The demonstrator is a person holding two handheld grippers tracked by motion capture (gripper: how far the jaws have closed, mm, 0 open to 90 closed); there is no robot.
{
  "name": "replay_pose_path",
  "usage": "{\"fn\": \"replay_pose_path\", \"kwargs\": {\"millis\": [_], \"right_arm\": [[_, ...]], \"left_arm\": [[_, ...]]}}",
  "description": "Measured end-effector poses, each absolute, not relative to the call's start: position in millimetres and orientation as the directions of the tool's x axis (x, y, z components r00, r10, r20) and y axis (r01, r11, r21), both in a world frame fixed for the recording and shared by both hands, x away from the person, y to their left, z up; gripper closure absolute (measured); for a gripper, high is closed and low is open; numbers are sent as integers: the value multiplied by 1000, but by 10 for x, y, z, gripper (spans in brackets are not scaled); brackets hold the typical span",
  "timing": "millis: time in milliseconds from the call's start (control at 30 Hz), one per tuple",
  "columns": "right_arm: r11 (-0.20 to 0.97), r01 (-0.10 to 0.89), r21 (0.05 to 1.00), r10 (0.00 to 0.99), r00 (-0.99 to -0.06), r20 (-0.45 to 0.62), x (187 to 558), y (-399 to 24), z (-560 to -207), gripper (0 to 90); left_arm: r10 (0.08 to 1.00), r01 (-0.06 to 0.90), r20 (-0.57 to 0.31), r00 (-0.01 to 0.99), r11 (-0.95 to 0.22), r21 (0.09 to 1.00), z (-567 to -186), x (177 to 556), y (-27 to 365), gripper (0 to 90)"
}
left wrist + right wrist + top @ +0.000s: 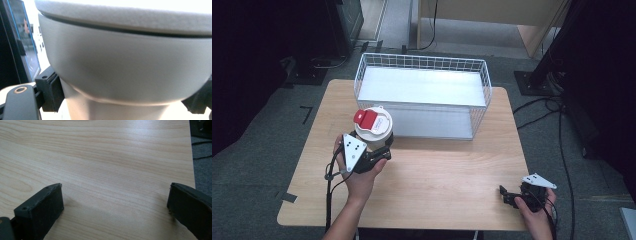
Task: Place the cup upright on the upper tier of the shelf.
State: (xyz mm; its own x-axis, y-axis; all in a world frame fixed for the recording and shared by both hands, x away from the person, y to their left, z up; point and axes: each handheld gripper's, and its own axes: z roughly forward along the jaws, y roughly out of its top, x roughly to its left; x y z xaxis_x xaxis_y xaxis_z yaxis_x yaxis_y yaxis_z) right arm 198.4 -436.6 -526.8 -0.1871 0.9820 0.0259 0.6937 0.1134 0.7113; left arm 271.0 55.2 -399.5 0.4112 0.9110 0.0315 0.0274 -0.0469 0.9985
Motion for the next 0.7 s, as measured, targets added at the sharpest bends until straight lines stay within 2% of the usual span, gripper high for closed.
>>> {"fn": "replay_pose_path", "kwargs": {"millis": [433, 700], "right_arm": [[112, 694, 711, 982, -186, 27, 1984, -4365, -5268, 2], [114, 693, 712, 982, -189, 26, 1983, -4364, -5269, 2]], "left_arm": [[905, -34, 45, 423, -34, 999, -3659, 2904, 407, 121], [903, -14, 15, 430, -10, 1000, -3565, 3092, 345, 122]]}}
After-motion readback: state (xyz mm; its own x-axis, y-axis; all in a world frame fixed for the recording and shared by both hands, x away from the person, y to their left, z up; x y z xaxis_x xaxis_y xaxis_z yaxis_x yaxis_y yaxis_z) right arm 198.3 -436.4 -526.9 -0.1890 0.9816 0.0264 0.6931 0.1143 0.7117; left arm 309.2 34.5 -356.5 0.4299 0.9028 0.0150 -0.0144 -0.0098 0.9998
